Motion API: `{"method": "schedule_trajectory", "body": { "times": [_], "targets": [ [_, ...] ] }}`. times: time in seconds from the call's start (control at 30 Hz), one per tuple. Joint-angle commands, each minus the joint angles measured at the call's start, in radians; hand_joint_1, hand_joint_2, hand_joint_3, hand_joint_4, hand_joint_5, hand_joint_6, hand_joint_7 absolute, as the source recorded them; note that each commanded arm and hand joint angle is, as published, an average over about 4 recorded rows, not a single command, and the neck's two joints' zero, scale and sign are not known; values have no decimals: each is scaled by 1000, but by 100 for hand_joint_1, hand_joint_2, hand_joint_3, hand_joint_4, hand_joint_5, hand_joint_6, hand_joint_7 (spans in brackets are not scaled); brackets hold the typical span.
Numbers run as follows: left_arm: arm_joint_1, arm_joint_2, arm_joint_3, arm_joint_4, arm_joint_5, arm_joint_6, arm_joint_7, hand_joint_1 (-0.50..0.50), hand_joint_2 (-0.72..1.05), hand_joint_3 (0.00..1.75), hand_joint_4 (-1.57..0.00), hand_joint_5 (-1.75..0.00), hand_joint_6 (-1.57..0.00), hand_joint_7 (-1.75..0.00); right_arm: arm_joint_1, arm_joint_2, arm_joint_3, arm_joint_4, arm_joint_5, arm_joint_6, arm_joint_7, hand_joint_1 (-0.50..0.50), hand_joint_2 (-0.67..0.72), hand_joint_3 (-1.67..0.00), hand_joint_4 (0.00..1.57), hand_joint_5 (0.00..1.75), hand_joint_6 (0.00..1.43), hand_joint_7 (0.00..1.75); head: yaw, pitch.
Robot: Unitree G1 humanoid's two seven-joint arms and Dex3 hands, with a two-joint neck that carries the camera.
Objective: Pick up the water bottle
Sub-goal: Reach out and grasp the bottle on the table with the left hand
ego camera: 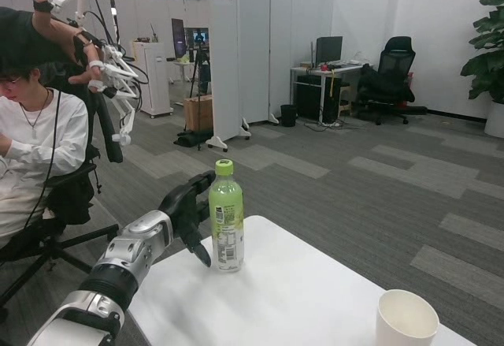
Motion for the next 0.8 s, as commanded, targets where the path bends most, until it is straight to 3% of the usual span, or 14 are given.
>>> {"method": "schedule_trajectory", "body": {
  "times": [0.03,0.13,0.23,0.47,0.63,0.8],
  "targets": [
    [-40,36,-51,47,-3,-5,-5,-48,-57,9,0,0,0,0,3,-3,5,-8,12,-3,-3,-46,66,0,0,0,0,0,2,-7],
    [-70,54,-106,99,-48,-2,-7,-48,-61,9,0,0,0,0,3,-2,9,-5,12,2,-3,-46,66,0,0,0,0,0,7,-12],
    [-98,64,-163,156,-137,5,-7,-48,-55,9,0,0,0,0,1,-3,11,0,12,3,-4,-46,66,0,0,0,0,0,9,-15],
    [-175,65,-244,276,-157,7,-3,-48,-64,9,0,0,0,0,0,-3,21,14,12,3,-4,-46,66,0,0,0,0,0,11,-31],
    [-196,66,-300,308,-229,16,-3,-48,-64,9,0,0,0,0,0,-2,22,21,12,3,-4,-46,66,0,0,0,0,0,10,-39],
    [-200,67,-335,313,-225,24,-2,-48,-64,9,0,0,0,0,0,1,26,24,12,3,-4,-47,66,0,0,0,0,0,8,-39]
  ]
}}
